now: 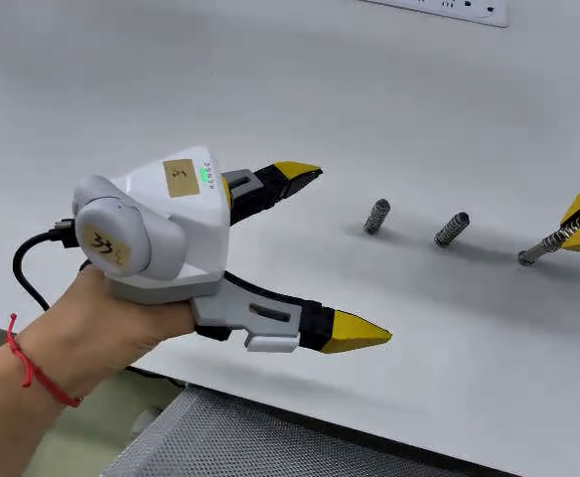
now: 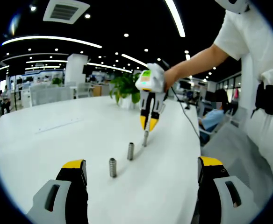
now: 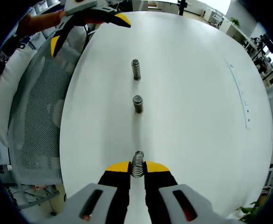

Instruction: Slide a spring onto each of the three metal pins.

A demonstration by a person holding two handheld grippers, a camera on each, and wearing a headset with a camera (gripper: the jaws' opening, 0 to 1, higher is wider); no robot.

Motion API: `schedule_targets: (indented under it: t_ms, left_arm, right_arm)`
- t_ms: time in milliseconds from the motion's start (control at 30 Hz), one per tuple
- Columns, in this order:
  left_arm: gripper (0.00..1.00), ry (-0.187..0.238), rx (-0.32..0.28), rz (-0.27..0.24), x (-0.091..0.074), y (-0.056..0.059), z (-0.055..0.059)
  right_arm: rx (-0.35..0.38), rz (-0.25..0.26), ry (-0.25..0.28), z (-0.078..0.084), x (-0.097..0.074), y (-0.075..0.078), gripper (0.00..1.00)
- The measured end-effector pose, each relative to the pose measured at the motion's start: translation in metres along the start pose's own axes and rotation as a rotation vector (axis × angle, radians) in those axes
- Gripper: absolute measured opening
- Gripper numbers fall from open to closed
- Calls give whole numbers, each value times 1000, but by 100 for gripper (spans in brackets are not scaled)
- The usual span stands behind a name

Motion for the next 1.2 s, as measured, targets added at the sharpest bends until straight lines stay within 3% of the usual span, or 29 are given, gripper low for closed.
schedule_targets:
  t_ms: [533,1200]
  left_arm:
    - [99,-2,-6,-2,-1,-1,1]
    - [98,-8,-12,-2,-2,-1,3]
  right_arm:
    - [-5,19,1,0,20,-1,12]
    - [5,26,-1,-1,30,-7,13]
Point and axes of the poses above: the centre of the closed fingertips' face, and the gripper's own axes: x roughly forward along the fingers, y roughly to its right, z roughly out of its underside, the point moved 4 cm from there along -x, roughly backward along the fingers, and after that the axes turned 4 degrees about z, right-handed, at the moved point
